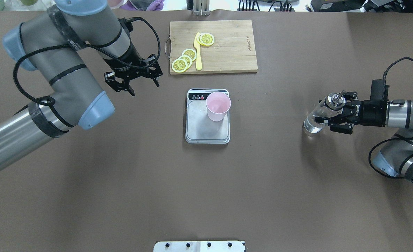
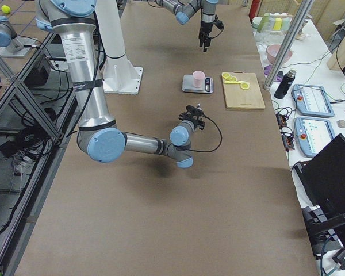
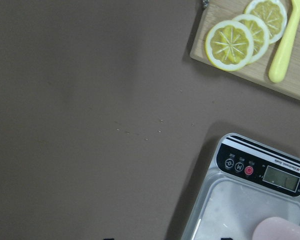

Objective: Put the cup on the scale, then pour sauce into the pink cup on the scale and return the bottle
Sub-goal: 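Withdraw the left arm away from the scale while the right gripper lifts the glass bottle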

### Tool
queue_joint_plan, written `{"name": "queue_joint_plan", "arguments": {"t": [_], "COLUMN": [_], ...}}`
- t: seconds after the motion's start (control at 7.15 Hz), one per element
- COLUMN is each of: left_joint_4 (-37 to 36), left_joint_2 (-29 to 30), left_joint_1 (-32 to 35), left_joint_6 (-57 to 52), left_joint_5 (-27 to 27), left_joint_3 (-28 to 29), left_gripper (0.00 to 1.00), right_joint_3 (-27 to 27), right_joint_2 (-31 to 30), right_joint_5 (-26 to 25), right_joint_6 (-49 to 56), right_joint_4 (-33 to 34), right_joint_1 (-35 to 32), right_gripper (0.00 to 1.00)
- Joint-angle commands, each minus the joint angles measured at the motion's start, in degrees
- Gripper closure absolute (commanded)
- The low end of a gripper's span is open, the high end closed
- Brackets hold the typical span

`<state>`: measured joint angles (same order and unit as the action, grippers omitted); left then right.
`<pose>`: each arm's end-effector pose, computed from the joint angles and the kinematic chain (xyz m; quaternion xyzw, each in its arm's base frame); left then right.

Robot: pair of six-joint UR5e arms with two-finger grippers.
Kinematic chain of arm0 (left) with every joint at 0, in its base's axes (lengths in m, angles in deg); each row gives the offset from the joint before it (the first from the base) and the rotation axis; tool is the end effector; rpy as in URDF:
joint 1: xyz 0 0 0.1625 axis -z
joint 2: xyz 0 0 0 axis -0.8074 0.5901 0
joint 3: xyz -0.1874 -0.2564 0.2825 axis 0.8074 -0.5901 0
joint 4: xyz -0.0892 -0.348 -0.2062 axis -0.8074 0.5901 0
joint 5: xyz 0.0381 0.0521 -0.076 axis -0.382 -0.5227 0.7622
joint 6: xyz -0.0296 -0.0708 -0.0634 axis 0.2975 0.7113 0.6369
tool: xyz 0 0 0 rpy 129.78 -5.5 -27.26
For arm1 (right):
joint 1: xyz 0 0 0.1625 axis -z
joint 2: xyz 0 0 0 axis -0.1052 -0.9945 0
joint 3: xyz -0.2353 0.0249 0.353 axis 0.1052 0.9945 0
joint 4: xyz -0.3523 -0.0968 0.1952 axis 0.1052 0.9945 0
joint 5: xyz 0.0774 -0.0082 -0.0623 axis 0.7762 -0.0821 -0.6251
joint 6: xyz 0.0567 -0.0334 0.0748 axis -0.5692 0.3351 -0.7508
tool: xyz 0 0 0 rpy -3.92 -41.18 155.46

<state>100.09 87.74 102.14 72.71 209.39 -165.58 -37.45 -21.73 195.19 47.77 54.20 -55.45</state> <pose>0.4057 -0.5602 0.2184 -0.0849 0.4603 -0.1254 0.8748 -0.2829 -0.4561 0.5576 0.5289 -0.5616 -0.2746 0.5740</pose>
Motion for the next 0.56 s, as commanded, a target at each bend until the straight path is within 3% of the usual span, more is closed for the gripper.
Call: {"name": "queue_joint_plan", "arguments": {"t": [0.0,0.42], "left_joint_4": [-0.42,-0.33], "left_joint_2": [-3.96,-8.36], "left_joint_1": [2.84,6.88], "left_joint_6": [-10.12,-20.51], "left_joint_5": [0.87,0.78], "left_joint_3": [-1.66,-2.02], "left_gripper": [0.07,0.04], "right_joint_3": [-2.22,-14.76], "right_joint_2": [0.90,0.82], "right_joint_5": [0.84,2.43], "right_joint_6": [0.17,0.61], "right_joint_4": [3.64,22.24], "right_joint_1": [-2.51,-4.81], "right_gripper": [0.74,0.73]}}
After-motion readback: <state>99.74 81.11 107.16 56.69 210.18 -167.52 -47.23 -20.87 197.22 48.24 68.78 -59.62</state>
